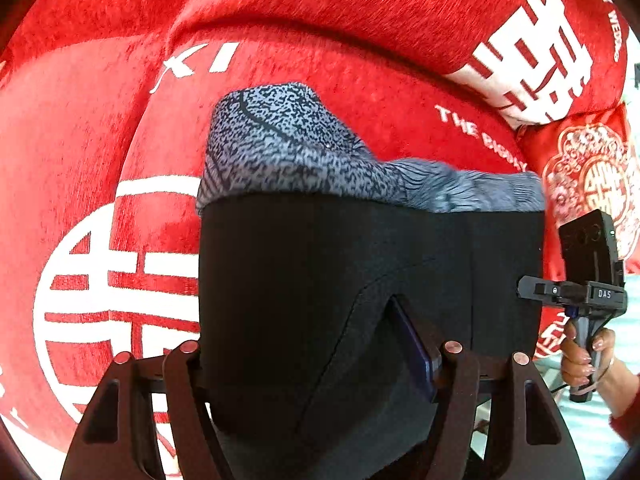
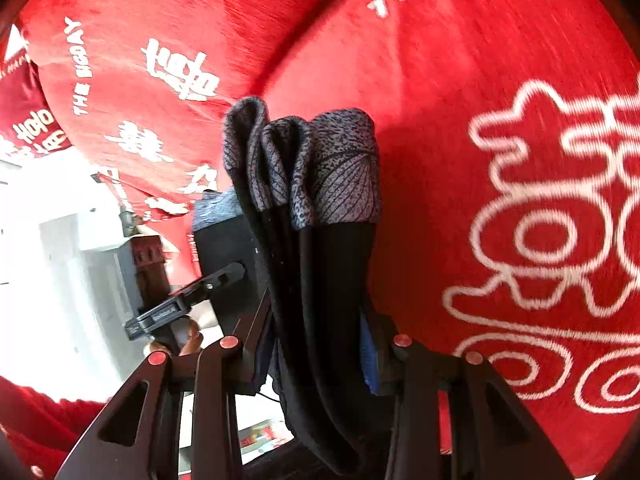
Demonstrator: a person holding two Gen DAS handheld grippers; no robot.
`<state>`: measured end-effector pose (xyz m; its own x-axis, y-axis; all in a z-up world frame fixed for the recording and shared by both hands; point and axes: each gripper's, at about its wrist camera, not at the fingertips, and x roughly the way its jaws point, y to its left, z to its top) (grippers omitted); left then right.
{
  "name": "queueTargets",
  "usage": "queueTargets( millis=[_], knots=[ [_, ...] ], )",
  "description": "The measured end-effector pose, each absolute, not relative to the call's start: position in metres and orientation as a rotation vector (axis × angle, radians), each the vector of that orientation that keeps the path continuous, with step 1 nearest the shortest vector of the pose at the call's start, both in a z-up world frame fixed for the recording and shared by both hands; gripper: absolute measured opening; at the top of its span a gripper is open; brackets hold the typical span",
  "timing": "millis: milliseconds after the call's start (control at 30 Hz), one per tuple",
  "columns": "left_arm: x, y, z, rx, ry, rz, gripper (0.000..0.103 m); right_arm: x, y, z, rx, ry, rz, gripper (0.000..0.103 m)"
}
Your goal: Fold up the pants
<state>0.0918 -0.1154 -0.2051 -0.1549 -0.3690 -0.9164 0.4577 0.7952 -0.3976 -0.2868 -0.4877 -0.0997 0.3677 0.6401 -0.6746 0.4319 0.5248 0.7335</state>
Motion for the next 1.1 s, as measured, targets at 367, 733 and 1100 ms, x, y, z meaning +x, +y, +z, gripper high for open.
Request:
queueTargets(
  millis=[367, 733, 1100],
  knots=[
    [0.084, -0.086, -0.179, 0.236, 1.362, -0.498, 0.100, -0.299, -0.473, -0.078, 0.776, 1.333, -0.175, 0.080],
    [0.036, -0.071, -0.142, 0.325, 1.359, -0.445, 0.100, -0.350, -0.437, -0.041, 0.627, 1.395, -0.398, 0.084],
    [-0.005, -0.074, -0.111, 0.403, 1.401, -0.460, 0.102, -0.366, -0.377, 0.004, 0.565, 1.333, -0.424, 0.103]
  ],
)
